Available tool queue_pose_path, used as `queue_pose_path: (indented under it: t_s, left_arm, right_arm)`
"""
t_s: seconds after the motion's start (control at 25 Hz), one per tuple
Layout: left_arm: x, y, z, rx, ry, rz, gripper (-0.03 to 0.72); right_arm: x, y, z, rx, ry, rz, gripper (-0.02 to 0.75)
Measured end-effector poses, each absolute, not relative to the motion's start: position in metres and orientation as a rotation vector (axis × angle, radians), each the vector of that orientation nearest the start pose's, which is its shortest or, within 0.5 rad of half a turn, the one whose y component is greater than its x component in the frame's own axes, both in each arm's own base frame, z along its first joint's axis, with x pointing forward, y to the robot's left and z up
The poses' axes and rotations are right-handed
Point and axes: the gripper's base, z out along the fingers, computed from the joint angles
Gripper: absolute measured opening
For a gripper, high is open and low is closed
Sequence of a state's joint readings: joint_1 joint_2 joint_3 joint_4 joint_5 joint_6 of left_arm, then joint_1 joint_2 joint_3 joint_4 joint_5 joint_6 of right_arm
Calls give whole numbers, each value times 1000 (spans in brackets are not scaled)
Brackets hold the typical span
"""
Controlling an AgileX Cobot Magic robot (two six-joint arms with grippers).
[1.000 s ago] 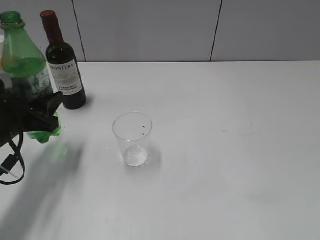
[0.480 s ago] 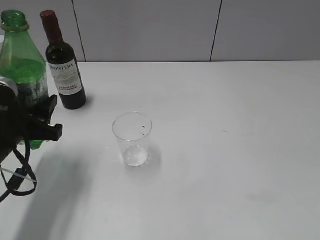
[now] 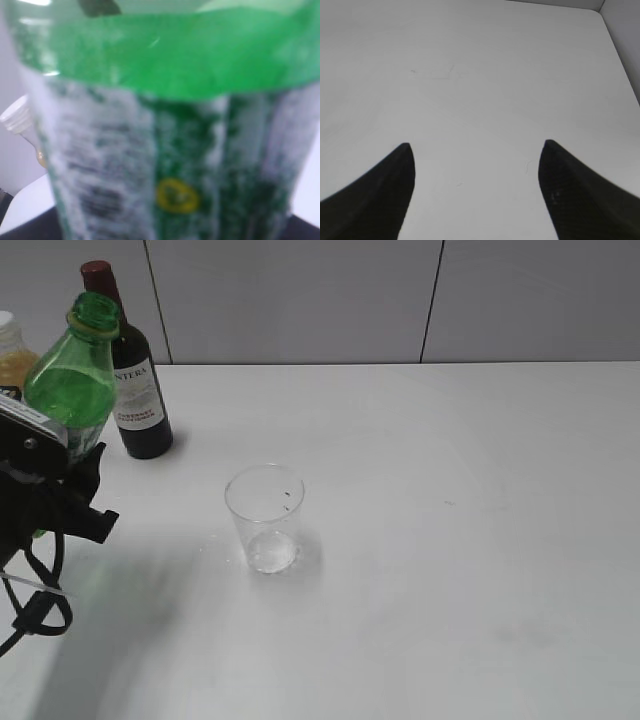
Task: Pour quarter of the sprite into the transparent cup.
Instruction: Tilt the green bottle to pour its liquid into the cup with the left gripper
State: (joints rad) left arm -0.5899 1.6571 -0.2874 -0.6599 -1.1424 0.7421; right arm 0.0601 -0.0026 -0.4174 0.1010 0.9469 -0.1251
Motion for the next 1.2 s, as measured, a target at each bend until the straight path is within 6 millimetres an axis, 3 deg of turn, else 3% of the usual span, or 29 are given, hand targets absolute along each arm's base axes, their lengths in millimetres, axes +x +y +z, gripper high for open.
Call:
queue_pose_path:
  t_s: [0.44,1.0,1.2]
  left_arm:
    - [236,-94,161,589,1667,566,440]
    - [234,-105,163,911,1527,748,440]
    - [233,-106,163,944,1514,777,440]
  right_arm:
    - [8,8,263,-177,1999,80,594]
    - [8,8,263,-177,1999,80,594]
    - [8,8,263,-177,1999,80,594]
